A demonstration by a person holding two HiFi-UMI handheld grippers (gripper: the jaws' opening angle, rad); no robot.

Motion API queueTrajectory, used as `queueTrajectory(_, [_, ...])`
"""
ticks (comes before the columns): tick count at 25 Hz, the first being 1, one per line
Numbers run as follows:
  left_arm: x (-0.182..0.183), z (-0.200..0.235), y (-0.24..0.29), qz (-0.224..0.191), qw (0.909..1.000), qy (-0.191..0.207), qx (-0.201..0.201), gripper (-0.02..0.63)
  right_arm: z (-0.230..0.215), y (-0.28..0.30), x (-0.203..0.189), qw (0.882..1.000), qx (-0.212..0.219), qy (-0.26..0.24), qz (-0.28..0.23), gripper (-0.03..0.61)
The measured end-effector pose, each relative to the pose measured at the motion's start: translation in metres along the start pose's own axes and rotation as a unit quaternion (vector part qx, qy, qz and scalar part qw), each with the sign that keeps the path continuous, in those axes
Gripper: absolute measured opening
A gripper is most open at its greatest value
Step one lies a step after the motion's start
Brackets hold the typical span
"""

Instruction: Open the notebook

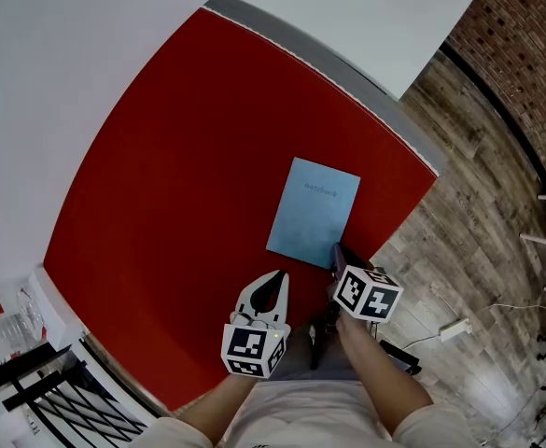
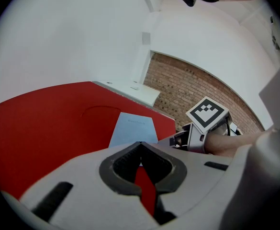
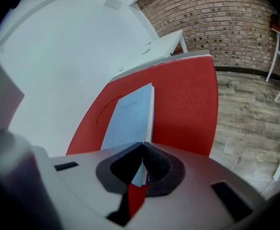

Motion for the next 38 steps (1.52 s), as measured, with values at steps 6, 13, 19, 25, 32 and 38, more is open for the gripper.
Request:
queueTrajectory(6, [0.000,0.004,-0.003,-0.006,1.0000,-0.007,0.003,0.007,0.001,-0.011,0.031,0.995,-0.001,-0.101,-0.015,0.008])
queueTrajectory(13, [-0.003,0.005,-0.007,-0.016,0.9997,-0.020,0.000,0.007,0.051,-0.039,0.058,0.976,0.034,-0.213,-0.037,0.006])
queueTrajectory(19, [-0.015,0.009,-0.019,-0.019,0.9990,-0.039,0.011,0.006,0.132,-0.048,0.063,0.957,0.109,-0.266,-0.042,0.006])
queueTrajectory(25, [-0.026,0.027,-0.046,-0.025,0.9969,-0.062,0.041,0.006,0.210,-0.017,0.049,0.929,0.162,-0.329,-0.045,0.008])
queueTrajectory(32, [-0.041,0.063,-0.075,-0.030,0.9934,-0.080,0.076,0.006,0.249,0.033,0.021,0.919,0.198,-0.338,-0.039,0.021])
queueTrajectory(38, [-0.048,0.073,-0.080,-0.026,0.9920,-0.091,0.083,0.006,0.257,0.070,0.002,0.917,0.202,-0.343,-0.008,0.034])
Point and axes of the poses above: the fingertips, and each gripper's own axes: y forward along the fingers, z to its left, x out of its top, the point moved 2 cm from there along -y, backward along the fingers, and after that the axes turned 8 degrees about -y, right-handed, at the moved point
